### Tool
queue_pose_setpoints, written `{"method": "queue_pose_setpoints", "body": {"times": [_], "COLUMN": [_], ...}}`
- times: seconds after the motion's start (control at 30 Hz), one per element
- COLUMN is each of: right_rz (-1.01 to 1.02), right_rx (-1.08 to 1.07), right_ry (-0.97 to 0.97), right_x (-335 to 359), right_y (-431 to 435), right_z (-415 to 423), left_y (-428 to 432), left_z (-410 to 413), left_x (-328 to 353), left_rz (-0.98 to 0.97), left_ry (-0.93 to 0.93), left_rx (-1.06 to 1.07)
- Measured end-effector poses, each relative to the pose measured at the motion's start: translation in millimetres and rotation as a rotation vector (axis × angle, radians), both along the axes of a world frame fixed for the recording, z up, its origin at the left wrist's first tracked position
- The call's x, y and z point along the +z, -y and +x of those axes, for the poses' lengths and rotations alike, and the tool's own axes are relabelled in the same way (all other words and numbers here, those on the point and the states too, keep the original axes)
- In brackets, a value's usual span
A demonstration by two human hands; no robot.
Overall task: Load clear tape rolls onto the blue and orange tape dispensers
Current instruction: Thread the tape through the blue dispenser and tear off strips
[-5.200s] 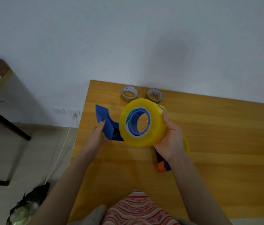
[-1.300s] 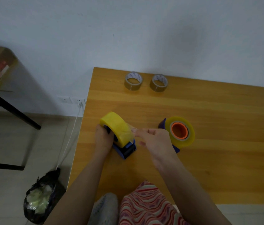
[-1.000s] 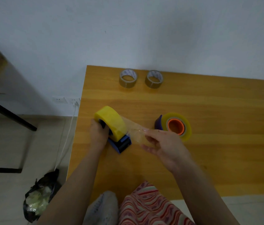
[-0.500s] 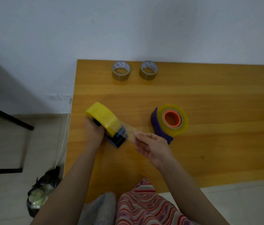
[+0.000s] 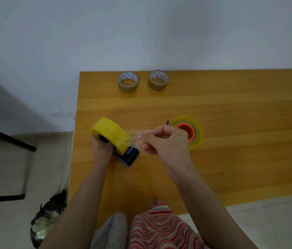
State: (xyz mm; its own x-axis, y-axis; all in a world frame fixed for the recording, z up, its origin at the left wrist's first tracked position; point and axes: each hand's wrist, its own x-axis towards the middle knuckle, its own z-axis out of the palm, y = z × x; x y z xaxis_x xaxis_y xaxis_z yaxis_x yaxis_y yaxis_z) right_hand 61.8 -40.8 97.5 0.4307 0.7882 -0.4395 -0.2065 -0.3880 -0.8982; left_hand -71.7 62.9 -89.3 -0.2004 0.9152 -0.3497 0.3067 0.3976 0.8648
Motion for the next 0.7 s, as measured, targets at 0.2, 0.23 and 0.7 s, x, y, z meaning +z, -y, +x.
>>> {"method": "queue_pose_setpoints", "body": {"times": [0.2,0.23,0.7], "right_rz": [0.092,0.115,-0.093], "right_rx": [0.028,0.041,-0.128], "right_ry": [0.118,0.149,-0.148], "right_x": [21,26,3], "right_y": [2,0,19], "right_z": [-9,-10,36], "left_y": [-7,-8,-6], "left_z": [-7,-8,-5], "left_x": [-17,-21,2], "left_rz": [0.018,0.003,-0.025], "left_ry": [0.048,0.052,-0.045], "left_rx": [-0.043,-0.038,-0.015]}}
